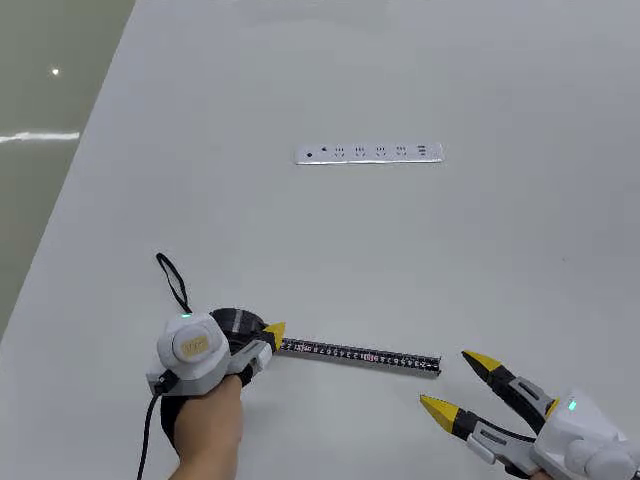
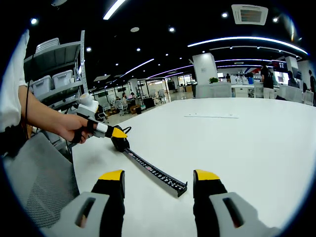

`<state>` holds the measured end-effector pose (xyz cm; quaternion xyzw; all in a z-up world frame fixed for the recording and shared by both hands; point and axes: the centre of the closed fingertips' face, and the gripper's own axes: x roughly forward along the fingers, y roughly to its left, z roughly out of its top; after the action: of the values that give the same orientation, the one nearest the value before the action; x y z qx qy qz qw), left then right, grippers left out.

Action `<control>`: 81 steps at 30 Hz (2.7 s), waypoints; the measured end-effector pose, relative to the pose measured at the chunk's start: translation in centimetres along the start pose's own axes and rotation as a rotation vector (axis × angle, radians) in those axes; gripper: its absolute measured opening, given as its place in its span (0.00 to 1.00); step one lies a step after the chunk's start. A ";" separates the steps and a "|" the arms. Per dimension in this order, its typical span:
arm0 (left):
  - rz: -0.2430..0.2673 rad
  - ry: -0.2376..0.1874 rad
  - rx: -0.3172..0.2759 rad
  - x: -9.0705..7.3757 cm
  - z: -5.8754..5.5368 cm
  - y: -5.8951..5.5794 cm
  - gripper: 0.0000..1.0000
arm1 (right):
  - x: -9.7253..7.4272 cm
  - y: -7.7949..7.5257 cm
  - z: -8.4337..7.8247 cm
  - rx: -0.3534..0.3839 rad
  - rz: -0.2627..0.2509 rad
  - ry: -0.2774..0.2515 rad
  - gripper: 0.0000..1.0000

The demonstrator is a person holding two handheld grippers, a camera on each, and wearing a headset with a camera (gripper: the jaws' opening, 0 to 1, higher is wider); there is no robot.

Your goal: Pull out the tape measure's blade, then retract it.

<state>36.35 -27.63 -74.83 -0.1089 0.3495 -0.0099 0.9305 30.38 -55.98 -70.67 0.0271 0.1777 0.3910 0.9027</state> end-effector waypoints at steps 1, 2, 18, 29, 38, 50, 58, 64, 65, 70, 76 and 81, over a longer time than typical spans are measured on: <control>0.002 0.001 0.001 0.0 0.0 0.0 0.74 | 0.0 0.0 -0.1 0.000 0.000 0.000 0.56; 0.003 0.001 0.002 0.1 0.0 0.0 0.74 | 0.0 0.0 -0.1 0.000 0.001 0.000 0.56; 0.052 0.013 0.051 0.3 -0.3 0.7 0.65 | -0.2 -0.6 -0.3 -0.004 0.004 0.013 0.54; 0.059 0.011 0.066 0.3 -0.4 0.8 0.63 | 0.0 -0.7 -0.6 -0.006 0.007 0.016 0.54; 0.058 0.009 0.066 0.4 -0.4 0.8 0.63 | 0.1 -0.7 -1.0 -0.012 0.018 0.032 0.51; 0.055 0.008 0.062 0.3 -0.4 0.8 0.63 | 0.9 -0.9 -2.0 -0.052 0.116 0.083 0.42; 0.057 0.009 0.063 0.3 -0.4 0.8 0.63 | 1.3 -1.8 -2.0 -0.057 0.140 0.098 0.42; 0.056 0.009 0.063 0.3 -0.4 0.8 0.63 | 1.7 -2.4 -2.3 -0.070 0.150 0.102 0.42; 0.055 0.009 0.063 0.3 -0.4 0.9 0.63 | 1.9 -2.5 -2.5 -0.067 0.153 0.106 0.42; 0.055 0.013 0.062 0.4 -0.4 0.9 0.63 | 2.1 -2.6 -3.2 -0.071 0.172 0.131 0.41; 0.054 0.013 0.062 0.4 -0.4 0.9 0.63 | 2.1 -3.2 -3.8 -0.059 0.188 0.136 0.39; 0.053 0.016 0.062 0.4 -0.5 0.8 0.63 | 2.3 -3.4 -3.8 -0.060 0.201 0.142 0.36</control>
<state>36.27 -26.93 -75.59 -0.0704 0.3590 0.0032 0.9307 32.84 -57.02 -75.58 -0.0103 0.2259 0.4855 0.8445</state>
